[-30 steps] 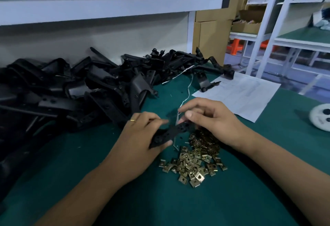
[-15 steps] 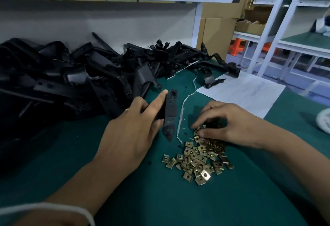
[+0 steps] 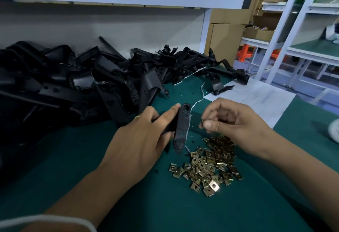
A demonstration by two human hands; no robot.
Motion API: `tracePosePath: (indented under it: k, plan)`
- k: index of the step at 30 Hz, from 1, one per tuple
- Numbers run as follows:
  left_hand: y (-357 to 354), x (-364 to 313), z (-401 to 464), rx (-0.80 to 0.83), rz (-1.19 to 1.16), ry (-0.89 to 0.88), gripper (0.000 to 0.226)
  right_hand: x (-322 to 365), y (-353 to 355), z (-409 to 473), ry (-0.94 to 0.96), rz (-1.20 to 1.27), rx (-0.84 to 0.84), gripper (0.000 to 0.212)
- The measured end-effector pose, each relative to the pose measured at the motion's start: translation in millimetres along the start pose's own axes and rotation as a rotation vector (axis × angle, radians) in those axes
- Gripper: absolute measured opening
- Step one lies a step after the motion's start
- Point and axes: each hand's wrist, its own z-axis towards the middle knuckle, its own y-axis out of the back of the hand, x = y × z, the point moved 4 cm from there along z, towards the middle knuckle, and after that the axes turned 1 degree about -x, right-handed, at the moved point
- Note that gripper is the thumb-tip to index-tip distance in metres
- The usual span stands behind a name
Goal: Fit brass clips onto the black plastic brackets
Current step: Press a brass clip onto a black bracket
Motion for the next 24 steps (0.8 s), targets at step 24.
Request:
tracePosePath:
  k: [24]
  plan:
    - [9.7,-3.7,-1.8,-0.070,-0.030,-0.001,0.067,6.2,-29.9,-1.2,-0.198,0.536,-0.072,0.023]
